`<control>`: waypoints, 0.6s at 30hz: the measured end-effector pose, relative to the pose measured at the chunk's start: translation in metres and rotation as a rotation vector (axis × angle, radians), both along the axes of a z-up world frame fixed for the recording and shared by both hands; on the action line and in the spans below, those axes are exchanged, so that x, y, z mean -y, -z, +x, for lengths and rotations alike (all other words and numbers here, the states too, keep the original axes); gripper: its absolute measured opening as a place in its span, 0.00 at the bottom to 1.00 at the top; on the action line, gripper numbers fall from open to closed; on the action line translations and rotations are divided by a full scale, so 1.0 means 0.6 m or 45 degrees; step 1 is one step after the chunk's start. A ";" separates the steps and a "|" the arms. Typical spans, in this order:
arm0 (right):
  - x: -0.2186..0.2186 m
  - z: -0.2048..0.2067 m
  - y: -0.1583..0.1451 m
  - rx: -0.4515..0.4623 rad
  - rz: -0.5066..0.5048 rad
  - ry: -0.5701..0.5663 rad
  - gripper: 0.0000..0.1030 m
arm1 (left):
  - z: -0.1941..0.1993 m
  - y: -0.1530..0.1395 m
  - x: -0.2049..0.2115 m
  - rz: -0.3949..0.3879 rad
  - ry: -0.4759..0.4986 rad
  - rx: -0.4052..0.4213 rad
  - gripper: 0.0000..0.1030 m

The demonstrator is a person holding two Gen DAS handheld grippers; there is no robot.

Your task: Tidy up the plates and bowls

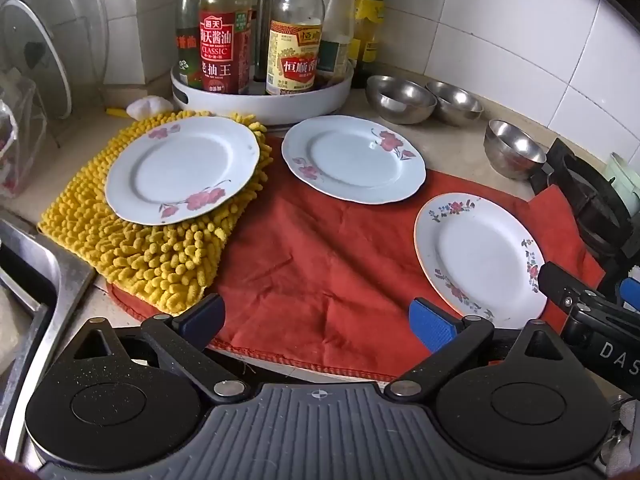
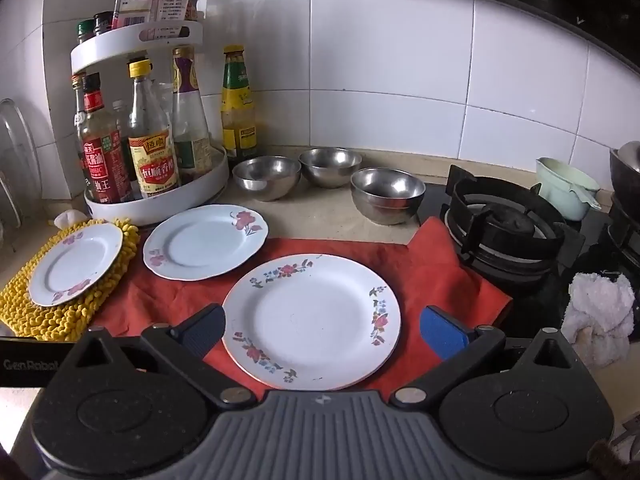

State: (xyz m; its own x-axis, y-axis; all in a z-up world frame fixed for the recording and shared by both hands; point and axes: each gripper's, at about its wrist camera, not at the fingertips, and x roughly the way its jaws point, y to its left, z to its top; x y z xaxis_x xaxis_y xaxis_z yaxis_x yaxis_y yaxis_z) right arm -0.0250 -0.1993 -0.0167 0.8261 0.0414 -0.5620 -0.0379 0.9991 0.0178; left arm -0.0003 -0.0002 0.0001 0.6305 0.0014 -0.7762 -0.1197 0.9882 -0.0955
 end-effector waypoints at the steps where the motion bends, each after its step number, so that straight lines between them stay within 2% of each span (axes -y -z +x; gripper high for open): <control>1: -0.003 -0.006 0.000 0.006 -0.002 -0.003 0.98 | -0.001 0.000 0.000 0.004 0.000 0.001 0.97; 18: -0.005 -0.008 0.001 -0.023 0.008 -0.021 0.98 | -0.004 0.000 0.011 0.036 0.022 -0.012 0.98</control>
